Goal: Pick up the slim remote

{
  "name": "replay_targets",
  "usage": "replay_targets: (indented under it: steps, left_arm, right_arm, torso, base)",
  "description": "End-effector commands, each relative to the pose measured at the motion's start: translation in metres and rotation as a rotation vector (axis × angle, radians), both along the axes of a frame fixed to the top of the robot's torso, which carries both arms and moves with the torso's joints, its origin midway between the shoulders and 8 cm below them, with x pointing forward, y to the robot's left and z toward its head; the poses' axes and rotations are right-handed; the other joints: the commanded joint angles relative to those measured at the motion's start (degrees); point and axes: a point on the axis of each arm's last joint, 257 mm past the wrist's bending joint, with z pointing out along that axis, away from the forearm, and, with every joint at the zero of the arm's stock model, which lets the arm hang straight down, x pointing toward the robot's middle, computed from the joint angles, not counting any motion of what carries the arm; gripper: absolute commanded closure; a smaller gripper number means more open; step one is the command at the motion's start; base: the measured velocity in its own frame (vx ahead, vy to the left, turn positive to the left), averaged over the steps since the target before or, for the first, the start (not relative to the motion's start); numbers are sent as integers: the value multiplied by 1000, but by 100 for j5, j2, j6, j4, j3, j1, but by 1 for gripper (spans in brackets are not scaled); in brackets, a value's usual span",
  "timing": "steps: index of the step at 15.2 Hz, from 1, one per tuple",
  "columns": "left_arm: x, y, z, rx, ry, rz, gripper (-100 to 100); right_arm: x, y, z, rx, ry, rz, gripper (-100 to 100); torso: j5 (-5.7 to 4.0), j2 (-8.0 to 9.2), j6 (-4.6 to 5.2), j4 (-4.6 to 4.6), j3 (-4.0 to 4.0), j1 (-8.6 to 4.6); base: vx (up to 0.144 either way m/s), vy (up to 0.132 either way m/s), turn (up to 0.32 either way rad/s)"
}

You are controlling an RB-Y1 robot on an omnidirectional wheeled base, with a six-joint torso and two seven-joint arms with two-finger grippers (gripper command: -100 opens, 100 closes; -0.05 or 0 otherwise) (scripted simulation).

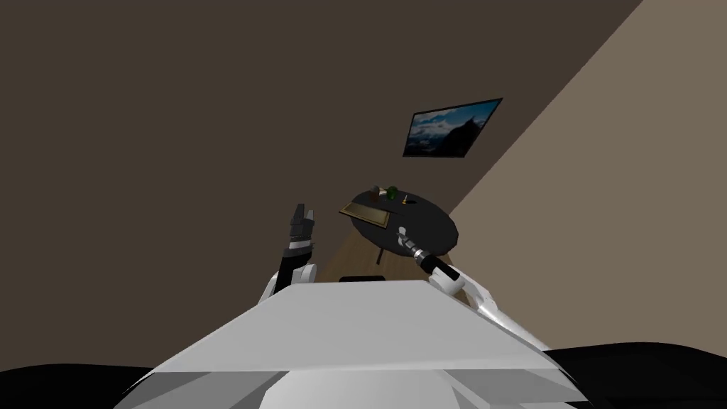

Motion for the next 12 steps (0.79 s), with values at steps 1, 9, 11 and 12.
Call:
replay_targets:
  steps: [1,9,11,12]
  left_arm:
    - [0,0,0,0,0,0,0]
    - [0,0,0,0,0,0,0]
    - [0,0,0,0,0,0,0]
    - [0,0,0,0,0,0,0]
  right_arm:
    - [-7,-14,-18,-31,55,-2,-100]
    - [-49,-95,-87,-172,327,-40,-100]
    - [-61,-121,-98,-212,393,-56,-100]
    - [-62,-126,-97,-213,397,-61,-100]
  torso:
    - [0,0,0,0,0,0]
    - [1,-3,3,0,-1,0]
    - [0,-3,2,0,-2,0]
    - [1,-5,-1,-1,-3,0]
  base:
    - [-25,-12,258]
    - [-26,-12,270]
    - [-22,-7,325]
    - [-18,-9,290]
